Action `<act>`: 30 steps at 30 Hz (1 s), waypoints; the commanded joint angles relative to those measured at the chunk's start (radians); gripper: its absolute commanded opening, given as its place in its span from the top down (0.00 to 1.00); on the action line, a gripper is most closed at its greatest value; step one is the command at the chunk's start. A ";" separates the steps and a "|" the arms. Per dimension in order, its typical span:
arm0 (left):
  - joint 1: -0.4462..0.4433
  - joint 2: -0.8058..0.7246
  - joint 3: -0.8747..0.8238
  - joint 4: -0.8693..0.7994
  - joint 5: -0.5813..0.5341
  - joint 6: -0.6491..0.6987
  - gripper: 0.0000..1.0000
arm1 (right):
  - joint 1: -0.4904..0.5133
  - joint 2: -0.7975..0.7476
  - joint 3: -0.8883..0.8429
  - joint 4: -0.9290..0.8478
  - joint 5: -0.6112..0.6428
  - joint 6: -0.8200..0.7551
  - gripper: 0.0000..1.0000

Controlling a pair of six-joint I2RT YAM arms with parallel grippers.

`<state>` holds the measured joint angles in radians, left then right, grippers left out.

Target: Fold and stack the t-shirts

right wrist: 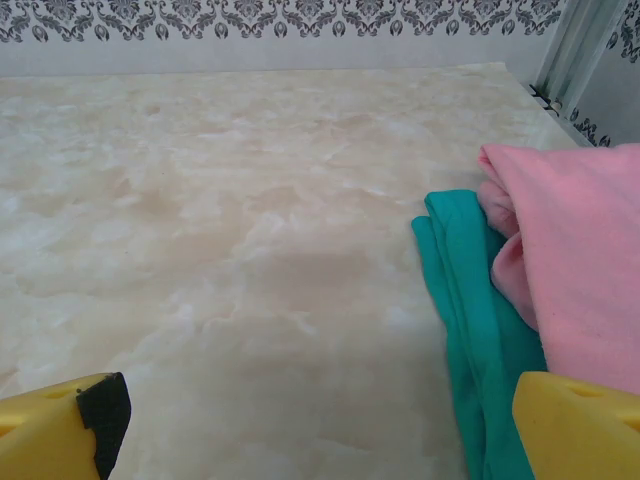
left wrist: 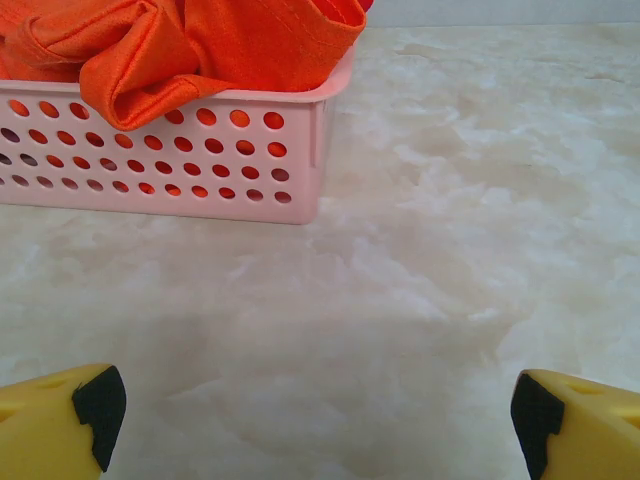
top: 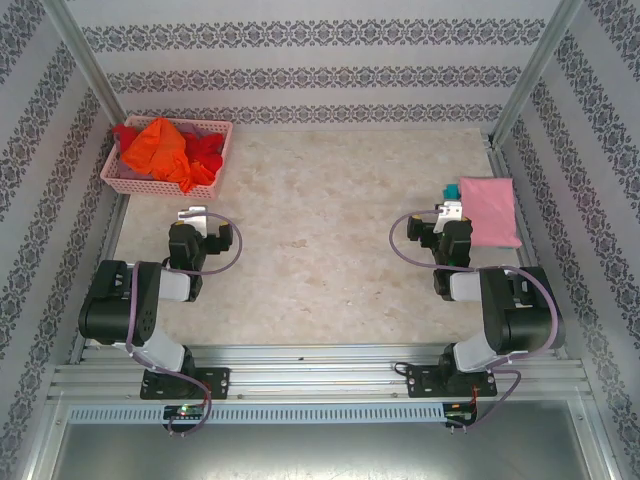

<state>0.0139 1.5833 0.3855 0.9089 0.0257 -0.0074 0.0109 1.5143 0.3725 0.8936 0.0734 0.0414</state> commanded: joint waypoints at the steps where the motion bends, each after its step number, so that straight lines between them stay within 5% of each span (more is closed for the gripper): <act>1: -0.004 0.000 0.007 0.012 0.003 0.007 0.00 | 0.011 -0.003 0.008 0.009 -0.001 -0.008 0.02; 25: -0.005 0.000 0.008 0.011 0.003 0.007 0.00 | 0.004 -0.006 0.004 0.013 -0.015 -0.005 0.02; 30: -0.009 -0.023 -0.067 0.142 0.016 0.015 0.00 | 0.006 -0.083 -0.017 -0.013 -0.021 -0.010 0.02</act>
<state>0.0135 1.5814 0.3614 0.9504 0.0380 -0.0036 0.0109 1.4960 0.3687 0.8864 0.0689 0.0414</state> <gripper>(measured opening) 0.998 0.982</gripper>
